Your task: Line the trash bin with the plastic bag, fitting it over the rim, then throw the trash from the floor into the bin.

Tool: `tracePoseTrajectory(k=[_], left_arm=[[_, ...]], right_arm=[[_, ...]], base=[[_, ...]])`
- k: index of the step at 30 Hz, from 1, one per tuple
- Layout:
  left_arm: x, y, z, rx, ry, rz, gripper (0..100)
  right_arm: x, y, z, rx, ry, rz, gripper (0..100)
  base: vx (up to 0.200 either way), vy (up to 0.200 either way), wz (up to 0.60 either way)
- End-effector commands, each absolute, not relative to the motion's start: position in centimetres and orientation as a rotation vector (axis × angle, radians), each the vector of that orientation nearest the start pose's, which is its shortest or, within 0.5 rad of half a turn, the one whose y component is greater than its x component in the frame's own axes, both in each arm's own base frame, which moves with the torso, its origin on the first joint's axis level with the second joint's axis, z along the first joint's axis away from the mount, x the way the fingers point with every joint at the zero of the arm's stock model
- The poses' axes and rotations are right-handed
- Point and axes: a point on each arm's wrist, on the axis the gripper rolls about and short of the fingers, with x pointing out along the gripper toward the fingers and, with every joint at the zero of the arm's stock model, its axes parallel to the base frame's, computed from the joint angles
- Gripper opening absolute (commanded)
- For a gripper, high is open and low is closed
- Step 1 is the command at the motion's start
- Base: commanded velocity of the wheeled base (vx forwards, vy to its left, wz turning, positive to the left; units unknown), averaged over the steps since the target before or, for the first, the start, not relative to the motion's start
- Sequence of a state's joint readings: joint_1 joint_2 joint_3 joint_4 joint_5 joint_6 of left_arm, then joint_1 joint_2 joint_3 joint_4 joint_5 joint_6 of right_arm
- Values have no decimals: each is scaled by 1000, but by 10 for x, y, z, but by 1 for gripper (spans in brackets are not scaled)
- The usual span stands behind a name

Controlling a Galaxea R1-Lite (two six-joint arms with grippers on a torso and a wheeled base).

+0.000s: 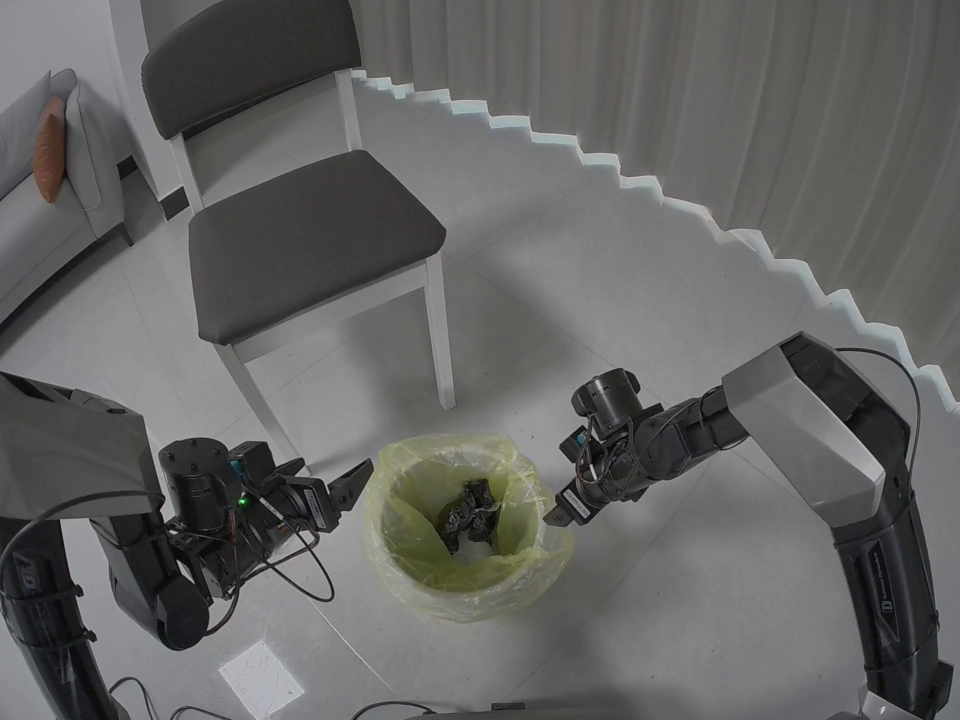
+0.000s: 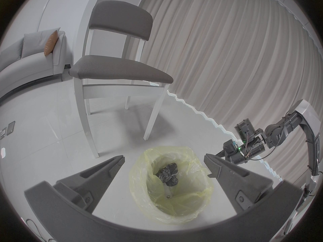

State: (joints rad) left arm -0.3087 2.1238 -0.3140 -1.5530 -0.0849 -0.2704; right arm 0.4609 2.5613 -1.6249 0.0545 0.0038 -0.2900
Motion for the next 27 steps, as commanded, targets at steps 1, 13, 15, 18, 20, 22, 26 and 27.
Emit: tracePoseTrajectory(k=[1,13,15,18,20,22,26,27], left_arm=[[275,-89,43,-240,291,-354,100],[277,-90,43,-245,287,-354,100],[278,-89,43,-246,285,-353,100],[278,-90,42,-245,288,-351,100],[278,-90,42,-245,286,-347,100],[284,-89,42,-247,275,-337,100],[309,-84,33,-249,241,-284,100],[316,-83,27,-242,247,-262,100]], right_arm=[[431,209,-33,-503,950,565,100],[445,207,-32,-550,1038,555,100],[445,207,-32,-551,1039,556,100],[445,207,-29,-539,1031,547,100],[444,205,-26,-536,1032,544,100],[441,202,-4,-527,1004,539,100],[428,192,46,-508,946,533,100],[421,187,64,-502,926,531,100]], base=[[0,0,0],[0,0,0],[0,0,0],[0,0,0],[0,0,0],[0,0,0],[0,0,0],[0,0,0]])
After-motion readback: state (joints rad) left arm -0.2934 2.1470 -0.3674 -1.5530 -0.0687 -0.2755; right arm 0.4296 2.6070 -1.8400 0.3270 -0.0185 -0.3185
